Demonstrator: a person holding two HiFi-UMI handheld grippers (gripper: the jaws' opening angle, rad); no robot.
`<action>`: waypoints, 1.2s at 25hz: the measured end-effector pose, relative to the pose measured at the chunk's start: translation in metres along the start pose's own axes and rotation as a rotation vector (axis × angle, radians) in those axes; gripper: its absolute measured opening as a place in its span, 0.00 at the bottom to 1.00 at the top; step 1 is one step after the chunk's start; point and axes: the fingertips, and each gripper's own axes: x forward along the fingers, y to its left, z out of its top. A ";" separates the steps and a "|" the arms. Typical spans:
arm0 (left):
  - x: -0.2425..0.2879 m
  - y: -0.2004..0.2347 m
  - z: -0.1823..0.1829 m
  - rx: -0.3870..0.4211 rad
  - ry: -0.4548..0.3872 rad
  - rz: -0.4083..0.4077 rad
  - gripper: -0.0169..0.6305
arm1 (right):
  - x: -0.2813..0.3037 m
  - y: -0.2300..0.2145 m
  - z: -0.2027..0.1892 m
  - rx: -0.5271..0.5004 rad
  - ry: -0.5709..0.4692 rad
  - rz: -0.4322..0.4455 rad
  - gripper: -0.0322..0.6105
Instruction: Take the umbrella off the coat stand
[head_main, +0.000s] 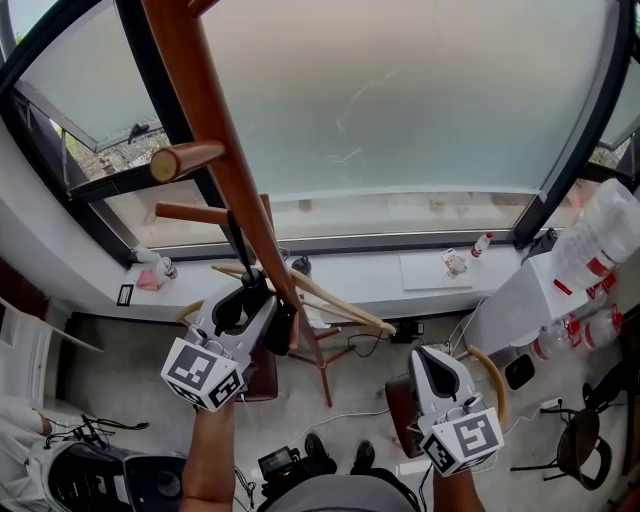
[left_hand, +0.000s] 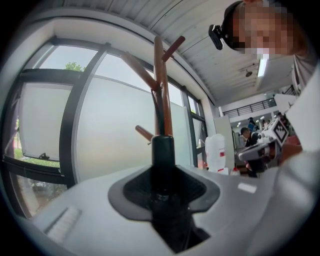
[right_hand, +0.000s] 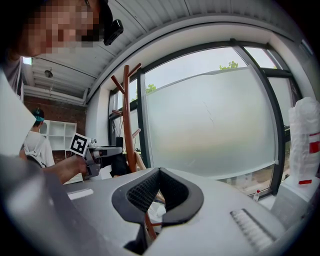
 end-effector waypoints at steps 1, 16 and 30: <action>-0.002 -0.001 0.002 0.004 -0.003 0.001 0.24 | 0.000 0.001 0.000 0.000 -0.001 0.001 0.05; -0.057 0.017 0.072 0.008 -0.152 0.070 0.24 | 0.005 0.023 0.014 -0.020 -0.026 0.056 0.05; -0.101 0.070 0.124 0.016 -0.261 0.176 0.24 | 0.008 0.044 0.020 -0.031 -0.042 0.082 0.05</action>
